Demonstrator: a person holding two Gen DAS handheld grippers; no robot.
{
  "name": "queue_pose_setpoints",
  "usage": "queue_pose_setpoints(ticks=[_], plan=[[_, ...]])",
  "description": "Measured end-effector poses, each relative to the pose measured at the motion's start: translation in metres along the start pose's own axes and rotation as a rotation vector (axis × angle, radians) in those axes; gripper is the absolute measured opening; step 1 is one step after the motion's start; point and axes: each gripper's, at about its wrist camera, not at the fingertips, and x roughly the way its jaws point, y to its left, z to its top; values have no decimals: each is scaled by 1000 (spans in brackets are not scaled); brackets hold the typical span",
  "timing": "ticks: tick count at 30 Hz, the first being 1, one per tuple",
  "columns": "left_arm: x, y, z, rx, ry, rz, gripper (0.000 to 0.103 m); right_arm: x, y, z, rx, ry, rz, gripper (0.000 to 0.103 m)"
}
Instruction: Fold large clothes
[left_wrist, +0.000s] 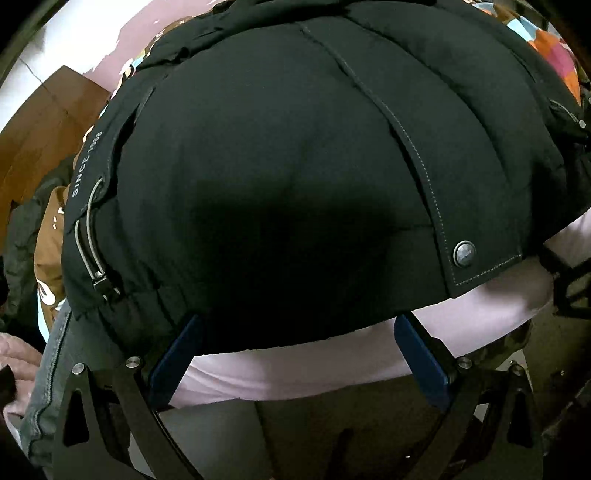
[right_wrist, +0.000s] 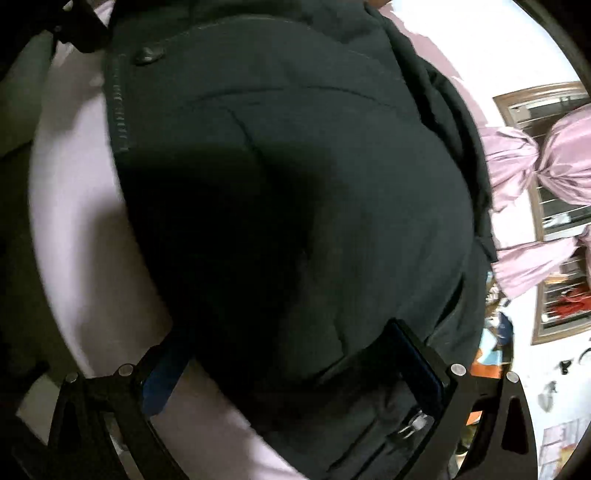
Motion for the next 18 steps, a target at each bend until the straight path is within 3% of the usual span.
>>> queue_pose_setpoints(ticks=[3,7,11,14,16,18], plan=[[-2,4,-2,-7,-6,-9,101,0,-18,0,98,-3,5,103],[-1,7,-1,-1,-5,-8,101,2,-33,0,188,-4,74,102],[1,9,6,5,-8,-14,101,-16,-54,-1,293,-77,117,96],[-2,7,5,6,-21,-25,101,-25,-71,0,366,-115,145,81],[-5,6,4,7,-32,-30,101,-32,-82,5,430,-138,214,60],[-10,7,3,12,-61,-27,101,-36,-92,11,470,-154,246,57]])
